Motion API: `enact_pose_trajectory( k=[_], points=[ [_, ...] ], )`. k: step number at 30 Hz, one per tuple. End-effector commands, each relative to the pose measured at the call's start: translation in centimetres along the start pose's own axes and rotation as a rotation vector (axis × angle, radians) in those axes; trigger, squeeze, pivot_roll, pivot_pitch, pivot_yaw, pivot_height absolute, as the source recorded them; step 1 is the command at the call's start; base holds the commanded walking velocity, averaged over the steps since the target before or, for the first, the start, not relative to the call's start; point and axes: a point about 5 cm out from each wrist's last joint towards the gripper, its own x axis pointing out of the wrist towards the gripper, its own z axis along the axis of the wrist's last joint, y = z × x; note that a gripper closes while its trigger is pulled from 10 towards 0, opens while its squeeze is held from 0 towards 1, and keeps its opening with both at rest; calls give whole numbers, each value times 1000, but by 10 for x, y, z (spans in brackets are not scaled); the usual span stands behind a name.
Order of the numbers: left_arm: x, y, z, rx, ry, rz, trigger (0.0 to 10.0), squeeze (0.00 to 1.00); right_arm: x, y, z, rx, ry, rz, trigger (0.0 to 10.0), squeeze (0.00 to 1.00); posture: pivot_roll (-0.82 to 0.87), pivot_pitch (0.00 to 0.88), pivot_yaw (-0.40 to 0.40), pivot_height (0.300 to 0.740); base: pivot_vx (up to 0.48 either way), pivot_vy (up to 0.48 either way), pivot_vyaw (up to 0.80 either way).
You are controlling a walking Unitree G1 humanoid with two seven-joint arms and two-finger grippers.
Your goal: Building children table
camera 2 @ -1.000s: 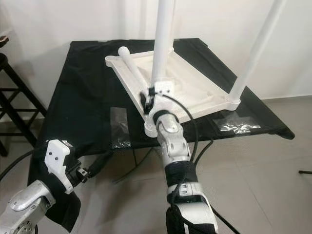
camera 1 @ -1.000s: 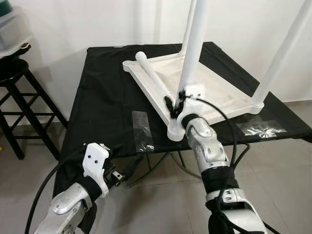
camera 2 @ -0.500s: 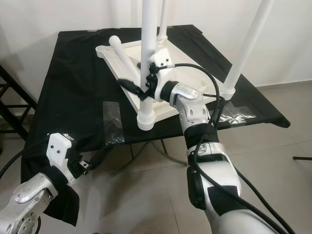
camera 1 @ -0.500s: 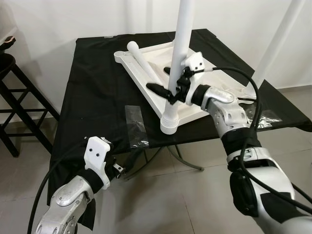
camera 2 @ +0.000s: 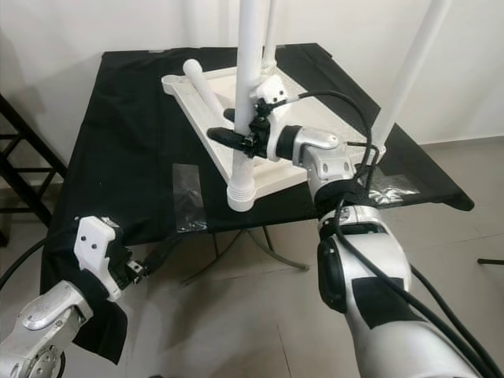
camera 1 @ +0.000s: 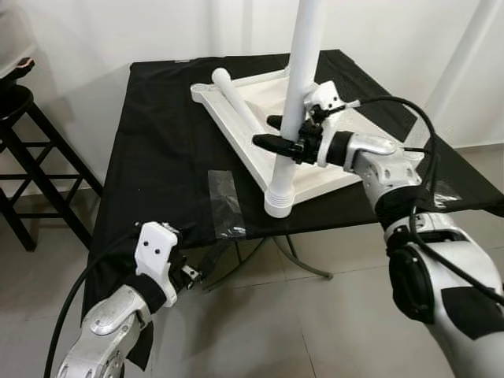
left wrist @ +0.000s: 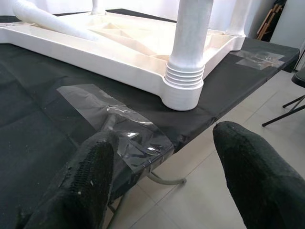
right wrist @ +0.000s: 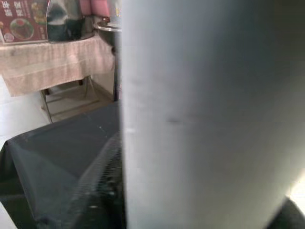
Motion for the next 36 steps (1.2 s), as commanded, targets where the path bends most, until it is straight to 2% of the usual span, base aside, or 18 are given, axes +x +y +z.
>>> enact_pose_trajectory(
  k=[1, 4, 8, 10, 11, 12, 13, 14, 16, 18, 19, 22, 24, 25, 26, 27, 28, 36],
  points=[
    [-2, -3, 0, 8, -4, -8, 10000, 0, 3, 4, -4, -7, 27, 49, 0, 0, 99, 105, -18, 740, 0, 0, 0],
    [-3, -4, 0, 2, -1, -13, 10000, 0, -8, -1, -23, 21, 76, -49, 0, 0, 86, 106, -16, 740, 0, 0, 0],
    [-4, -5, -1, -2, 0, -14, 10000, 0, -9, -2, -35, 38, 103, -134, 0, 0, 83, 109, -21, 740, 0, 0, 0],
    [-5, -5, -1, -5, 0, -14, 10000, 0, -5, -3, -58, 152, 139, -453, 0, 0, 81, 111, -26, 740, 0, 0, 0],
    [-5, -5, -1, -5, 0, -14, 10000, 0, -5, -3, -58, 152, 139, -453, 0, 0, 81, 111, -26, 740, 0, 0, 0],
    [-6, -5, -1, -6, 0, -14, 10000, 0, -6, -2, -65, 209, 86, -736, 0, 0, 84, 112, -28, 740, 0, 0, 0],
    [-6, -5, -1, -6, 0, -14, 10000, 0, -6, -2, -65, 209, 86, -736, 0, 0, 84, 112, -28, 740, 0, 0, 0],
    [-6, -5, 0, -6, 0, -13, 10000, 0, -1, 13, -74, 301, 50, -892, 0, 0, 87, 117, -17, 740, 0, 0, 0],
    [-6, -5, 0, -6, 0, -13, 10000, 0, -1, 13, -74, 301, 50, -892, 0, 0, 87, 117, -17, 740, 0, 0, 0],
    [-5, -4, 0, -10, 1, -16, 10000, 0, 13, 40, -67, 327, -10, -951, 0, 0, 75, 112, -7, 740, 0, 0, 0],
    [-5, -4, 0, -10, 1, -16, 10000, 0, 13, 40, -67, 327, -10, -951, 0, 0, 75, 112, -7, 740, 0, 0, 0],
    [-3, -2, -1, -18, -1, -23, 10000, 0, 36, 45, -52, 285, -38, -907, 0, 0, 70, 104, -12, 740, 0, 0, 0],
    [-2, -2, -1, -18, -2, -23, 10000, 0, 39, 45, -50, 286, -39, -913, 0, 0, 72, 103, -13, 740, 0, 0, 0],
    [-2, -2, 0, -14, -4, -19, 10000, 0, 42, 44, -47, 284, -31, -908, 2824, 0, 75, 101, -16, 740, 0, 0, 0],
    [-1, -1, 0, -5, -10, -6, 10000, 0, 46, 47, -42, 281, -31, -875, 10000, 0, 76, 98, -19, 740, 0, 0, 0],
    [-1, -1, 0, -5, -10, -6, 10000, 0, 46, 47, -42, 281, -31, -875, 10000, 0, 76, 98, -19, 740, 0, 0, 0],
    [0, 0, 1, -3, -12, -1, 10000, 0, 45, 49, -39, 294, -50, -871, 10000, 1000, 75, 96, -21, 740, 0, 0, 0],
    [3, 11, 2, -14, -30, 50, 10000, 0, 28, 48, -26, 256, -142, -810, 10000, 1000, 46, 78, -11, 740, 0, 0, 0]
  ],
)
